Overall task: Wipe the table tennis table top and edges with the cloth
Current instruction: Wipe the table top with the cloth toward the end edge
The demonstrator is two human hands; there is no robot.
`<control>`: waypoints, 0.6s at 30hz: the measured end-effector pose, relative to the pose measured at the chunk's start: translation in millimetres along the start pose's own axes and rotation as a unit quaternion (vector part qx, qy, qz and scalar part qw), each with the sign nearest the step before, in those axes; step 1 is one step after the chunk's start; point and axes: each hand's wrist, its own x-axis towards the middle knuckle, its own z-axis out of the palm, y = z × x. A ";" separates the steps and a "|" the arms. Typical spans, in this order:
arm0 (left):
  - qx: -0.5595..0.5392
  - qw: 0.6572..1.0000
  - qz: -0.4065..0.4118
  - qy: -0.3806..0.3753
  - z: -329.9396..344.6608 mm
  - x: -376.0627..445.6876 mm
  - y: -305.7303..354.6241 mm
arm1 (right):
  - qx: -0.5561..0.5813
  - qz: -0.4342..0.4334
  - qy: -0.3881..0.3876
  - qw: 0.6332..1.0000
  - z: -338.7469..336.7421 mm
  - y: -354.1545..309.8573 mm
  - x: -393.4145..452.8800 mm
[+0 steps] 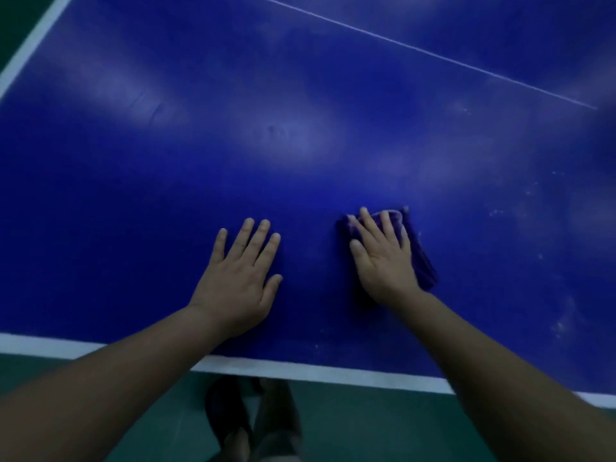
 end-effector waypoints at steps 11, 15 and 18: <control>-0.006 1.000 -0.001 0.004 6.5 -27.0 -4.4 | -0.087 -0.081 -0.029 0.993 22.7 -14.8 -69.8; 0.004 1.000 -0.004 0.008 8.9 -43.2 -9.9 | -0.019 0.059 0.048 0.997 55.4 -98.2 -94.2; 0.009 1.000 -0.005 0.001 12.0 -52.3 -12.2 | -0.039 -0.031 0.016 0.999 69.6 -99.9 -133.2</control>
